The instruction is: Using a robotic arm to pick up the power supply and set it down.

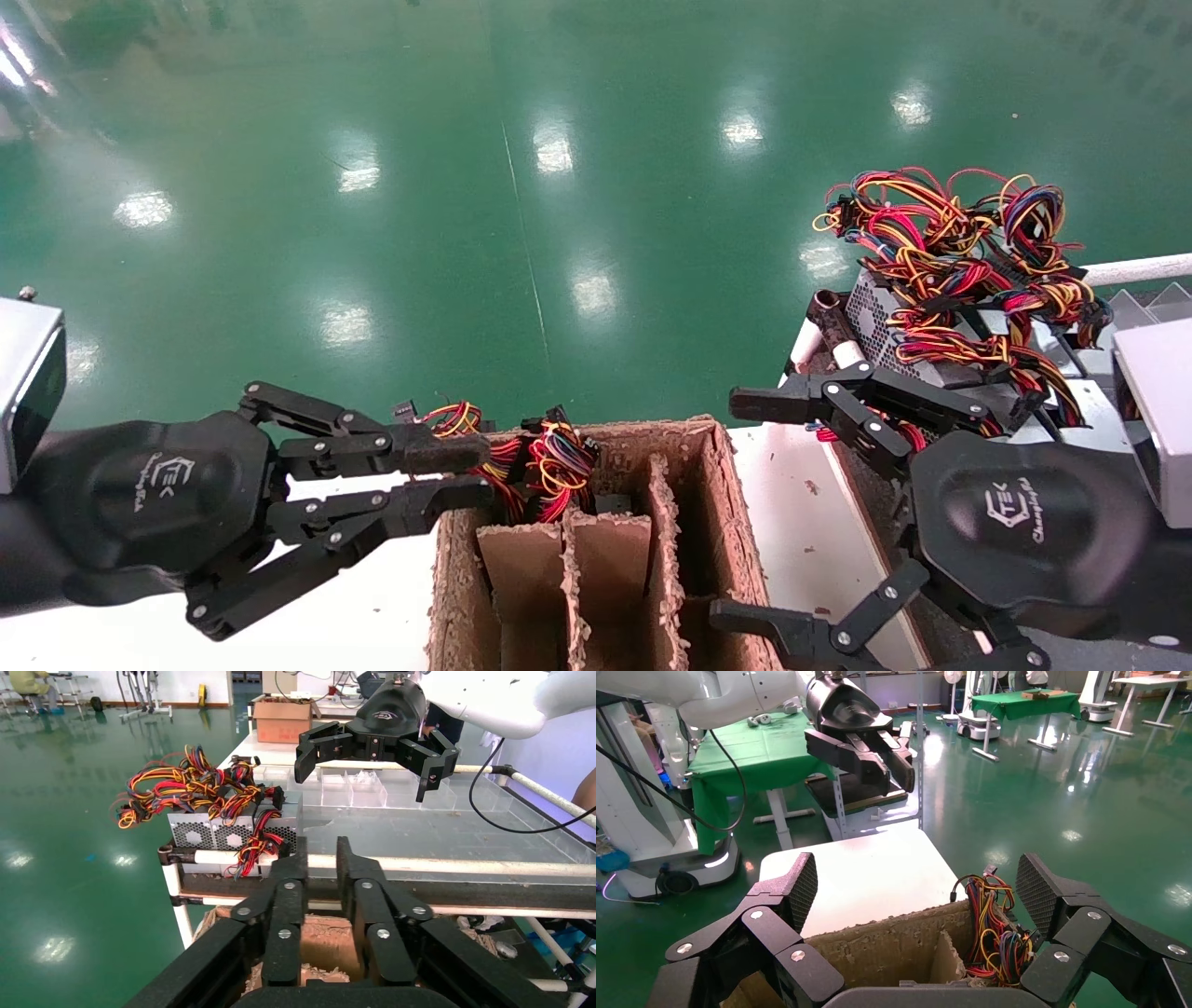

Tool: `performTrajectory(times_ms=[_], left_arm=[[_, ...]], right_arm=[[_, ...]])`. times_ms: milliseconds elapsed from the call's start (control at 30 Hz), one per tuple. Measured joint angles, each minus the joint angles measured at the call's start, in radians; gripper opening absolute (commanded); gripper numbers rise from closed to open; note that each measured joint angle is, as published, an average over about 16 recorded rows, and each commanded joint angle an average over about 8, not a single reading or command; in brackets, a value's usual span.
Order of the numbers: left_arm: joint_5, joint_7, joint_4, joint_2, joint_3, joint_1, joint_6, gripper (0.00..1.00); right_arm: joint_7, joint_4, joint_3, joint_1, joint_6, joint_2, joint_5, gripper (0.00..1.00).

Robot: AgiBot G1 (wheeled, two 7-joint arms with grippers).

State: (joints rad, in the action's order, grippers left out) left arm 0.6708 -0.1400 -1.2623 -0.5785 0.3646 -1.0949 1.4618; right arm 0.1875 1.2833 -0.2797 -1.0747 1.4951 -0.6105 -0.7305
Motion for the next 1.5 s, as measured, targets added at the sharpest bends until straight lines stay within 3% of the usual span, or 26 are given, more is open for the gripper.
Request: performTrajectory(times_ms=[233,500,933,1267,1300,1500], left_arm=[[0.0,0.0,0.0,0.0,0.0,0.0,0.0,0.0],[0.0,0.0,0.0,0.0,0.0,0.0,0.0,1.0],[0.0,0.0,0.0,0.0,0.0,0.0,0.0,1.0],[0.0,0.0,0.0,0.0,0.0,0.0,0.0,1.0],[0.0,0.0,0.0,0.0,0.0,0.0,0.0,1.0],[0.0,0.0,0.0,0.0,0.0,0.0,0.0,1.0]], right_arm=[[0.0,0.0,0.0,0.0,0.0,0.0,0.0,1.0],[0.0,0.0,0.0,0.0,0.0,0.0,0.0,1.0],[0.021,-0.012,-0.021,-0.009,-0.033,-0.01,-0.046,1.0],[0.103,-0.058,-0.114,-0.073,-0.125,-0.084,-0.223,1.0],[0.111,-0.068,-0.127,-0.083,-0.135,-0.098,-0.245,0.95],[0.15,-0.142,-0.202,-0.14,-0.19,-0.196,-0.371,0.21]])
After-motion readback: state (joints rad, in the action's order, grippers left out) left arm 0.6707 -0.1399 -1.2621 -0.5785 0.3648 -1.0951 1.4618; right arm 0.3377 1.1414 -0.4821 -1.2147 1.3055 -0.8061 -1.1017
